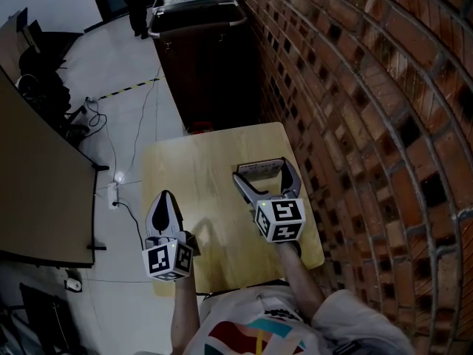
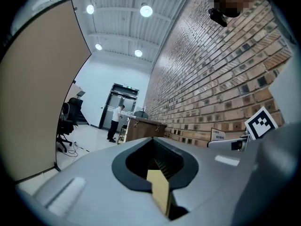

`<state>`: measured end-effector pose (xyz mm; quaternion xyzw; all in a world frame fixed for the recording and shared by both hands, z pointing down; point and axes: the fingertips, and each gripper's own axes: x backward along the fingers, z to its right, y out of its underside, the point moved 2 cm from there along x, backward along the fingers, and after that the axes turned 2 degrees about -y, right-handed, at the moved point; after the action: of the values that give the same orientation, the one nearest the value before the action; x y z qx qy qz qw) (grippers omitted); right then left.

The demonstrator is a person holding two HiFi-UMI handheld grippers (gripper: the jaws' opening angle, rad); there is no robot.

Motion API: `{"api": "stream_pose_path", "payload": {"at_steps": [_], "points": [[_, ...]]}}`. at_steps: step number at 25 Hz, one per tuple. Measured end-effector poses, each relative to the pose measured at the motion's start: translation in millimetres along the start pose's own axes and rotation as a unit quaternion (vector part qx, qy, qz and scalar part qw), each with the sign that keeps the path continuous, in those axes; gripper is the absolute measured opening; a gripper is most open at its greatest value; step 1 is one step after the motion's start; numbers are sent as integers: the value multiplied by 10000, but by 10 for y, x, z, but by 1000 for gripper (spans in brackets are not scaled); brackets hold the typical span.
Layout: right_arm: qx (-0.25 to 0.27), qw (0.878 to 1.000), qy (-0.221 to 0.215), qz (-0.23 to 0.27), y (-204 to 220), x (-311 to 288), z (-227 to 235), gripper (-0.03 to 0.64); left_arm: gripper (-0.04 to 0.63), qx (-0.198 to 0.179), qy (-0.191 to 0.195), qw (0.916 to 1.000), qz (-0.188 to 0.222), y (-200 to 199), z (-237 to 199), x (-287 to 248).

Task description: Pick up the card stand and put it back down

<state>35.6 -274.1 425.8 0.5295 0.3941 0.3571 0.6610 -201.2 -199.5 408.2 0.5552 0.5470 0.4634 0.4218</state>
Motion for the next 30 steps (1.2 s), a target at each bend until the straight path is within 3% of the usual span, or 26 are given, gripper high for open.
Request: {"api": "stream_pose_path", "payload": {"at_steps": [10, 20, 30], "points": [[147, 9963, -4, -851, 522, -771, 256, 546, 5, 40, -266, 9995, -144, 112, -224, 15], [65, 9819, -6, -1895, 1325, -1680, 566, 546, 5, 70, -649, 9972, -371, 256, -555, -70], [-201, 9828, 40, -1838, 1481, -1895, 651, 546, 5, 93, -653, 9964, -528, 361, -568, -211]]}}
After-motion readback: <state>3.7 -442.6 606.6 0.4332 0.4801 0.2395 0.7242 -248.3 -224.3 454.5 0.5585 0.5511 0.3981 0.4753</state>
